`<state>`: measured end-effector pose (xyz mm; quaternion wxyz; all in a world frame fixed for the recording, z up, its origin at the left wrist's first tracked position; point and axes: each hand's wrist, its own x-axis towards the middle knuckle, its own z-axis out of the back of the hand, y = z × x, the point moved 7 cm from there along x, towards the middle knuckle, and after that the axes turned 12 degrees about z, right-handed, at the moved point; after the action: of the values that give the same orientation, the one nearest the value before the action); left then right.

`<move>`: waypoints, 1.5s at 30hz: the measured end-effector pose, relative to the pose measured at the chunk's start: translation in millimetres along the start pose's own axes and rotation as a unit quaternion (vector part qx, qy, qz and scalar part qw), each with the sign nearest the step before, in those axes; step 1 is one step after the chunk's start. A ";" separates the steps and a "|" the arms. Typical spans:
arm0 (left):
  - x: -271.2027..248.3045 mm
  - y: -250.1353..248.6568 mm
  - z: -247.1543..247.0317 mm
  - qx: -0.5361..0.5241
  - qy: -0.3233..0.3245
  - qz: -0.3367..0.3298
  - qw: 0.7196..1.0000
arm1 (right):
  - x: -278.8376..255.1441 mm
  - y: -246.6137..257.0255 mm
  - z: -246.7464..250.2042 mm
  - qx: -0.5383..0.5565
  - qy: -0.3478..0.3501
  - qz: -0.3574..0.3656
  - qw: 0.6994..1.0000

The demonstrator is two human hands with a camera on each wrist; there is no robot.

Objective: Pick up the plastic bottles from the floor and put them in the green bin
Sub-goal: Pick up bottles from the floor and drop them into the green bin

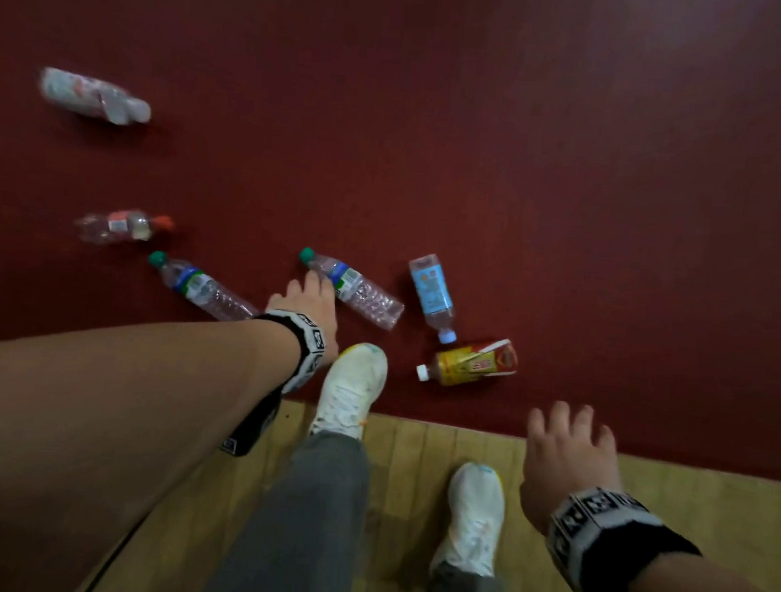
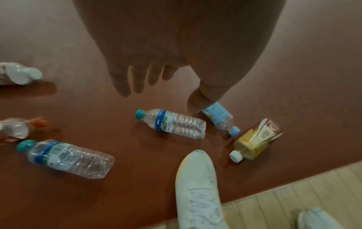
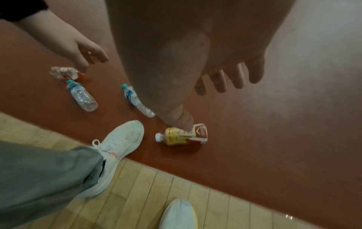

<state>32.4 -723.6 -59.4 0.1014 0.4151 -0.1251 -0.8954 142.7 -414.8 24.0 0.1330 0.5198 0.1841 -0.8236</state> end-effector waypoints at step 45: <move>38.8 4.3 -109.4 -0.040 0.008 -0.114 0.993 | 220.2 52.3 -40.6 -0.002 -0.049 -0.006 0.999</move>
<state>92.2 -754.0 -154.2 0.0162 0.4297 -0.0399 -0.9019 103.5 -449.9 -199.8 0.1378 0.4775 0.1826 -0.8483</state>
